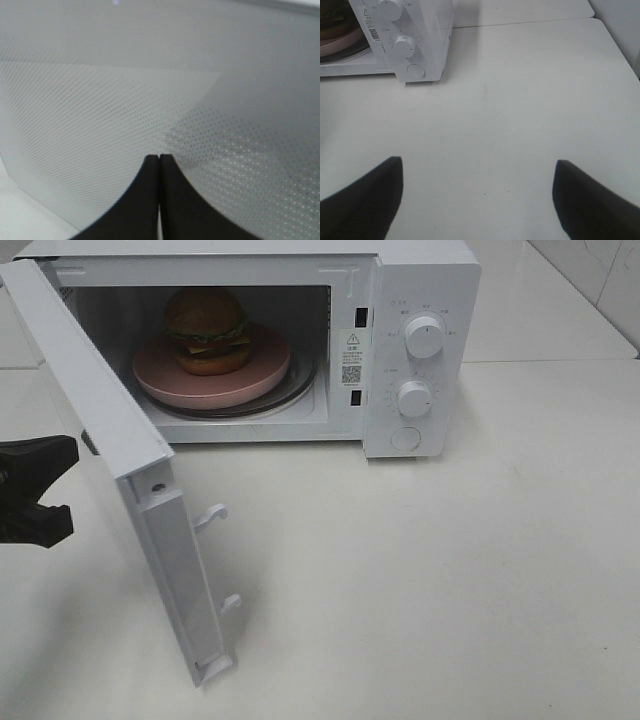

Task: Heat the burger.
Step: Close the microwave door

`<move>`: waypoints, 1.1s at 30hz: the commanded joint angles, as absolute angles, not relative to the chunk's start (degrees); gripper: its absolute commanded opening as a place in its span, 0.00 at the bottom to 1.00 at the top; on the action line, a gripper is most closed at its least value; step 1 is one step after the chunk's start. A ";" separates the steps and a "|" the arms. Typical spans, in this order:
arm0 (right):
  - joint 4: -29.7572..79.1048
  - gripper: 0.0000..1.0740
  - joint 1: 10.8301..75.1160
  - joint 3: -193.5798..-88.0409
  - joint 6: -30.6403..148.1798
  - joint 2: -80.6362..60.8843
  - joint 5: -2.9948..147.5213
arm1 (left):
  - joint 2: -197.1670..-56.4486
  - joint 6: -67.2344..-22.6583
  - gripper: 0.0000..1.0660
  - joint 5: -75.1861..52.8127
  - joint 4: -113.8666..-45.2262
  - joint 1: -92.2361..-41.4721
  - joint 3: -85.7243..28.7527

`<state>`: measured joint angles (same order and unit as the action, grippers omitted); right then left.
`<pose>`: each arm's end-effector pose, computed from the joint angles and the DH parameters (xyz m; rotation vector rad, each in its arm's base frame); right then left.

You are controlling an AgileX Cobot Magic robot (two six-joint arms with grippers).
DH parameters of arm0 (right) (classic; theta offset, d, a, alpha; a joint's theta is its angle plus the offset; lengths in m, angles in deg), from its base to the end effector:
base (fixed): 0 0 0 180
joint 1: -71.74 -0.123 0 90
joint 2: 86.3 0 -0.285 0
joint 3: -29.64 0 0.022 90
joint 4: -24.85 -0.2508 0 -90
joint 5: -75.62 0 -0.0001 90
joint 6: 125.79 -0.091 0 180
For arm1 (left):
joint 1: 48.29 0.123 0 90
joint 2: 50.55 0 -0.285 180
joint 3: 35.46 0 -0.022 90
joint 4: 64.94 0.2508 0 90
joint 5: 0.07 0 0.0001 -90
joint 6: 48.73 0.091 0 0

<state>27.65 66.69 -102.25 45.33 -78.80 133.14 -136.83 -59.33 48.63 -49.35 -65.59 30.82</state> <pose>-0.0041 -0.0041 0.2842 0.0670 1.9738 0.1007 0.1881 -0.0778 0.1719 0.4164 1.7967 -0.3999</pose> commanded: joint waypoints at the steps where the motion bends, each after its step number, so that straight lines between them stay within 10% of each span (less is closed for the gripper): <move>1: 27.37 0.71 66.98 -102.02 45.62 -80.24 133.14 | -138.50 -58.41 0.00 49.55 -52.62 -69.43 28.58; 33: 27.37 0.71 66.98 -102.02 45.62 -80.24 133.14 | -158.15 -51.19 0.00 49.26 -73.19 -87.65 5.89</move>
<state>27.65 66.69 -102.25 45.33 -78.80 133.14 -157.69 -51.36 48.63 -72.84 -87.31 7.38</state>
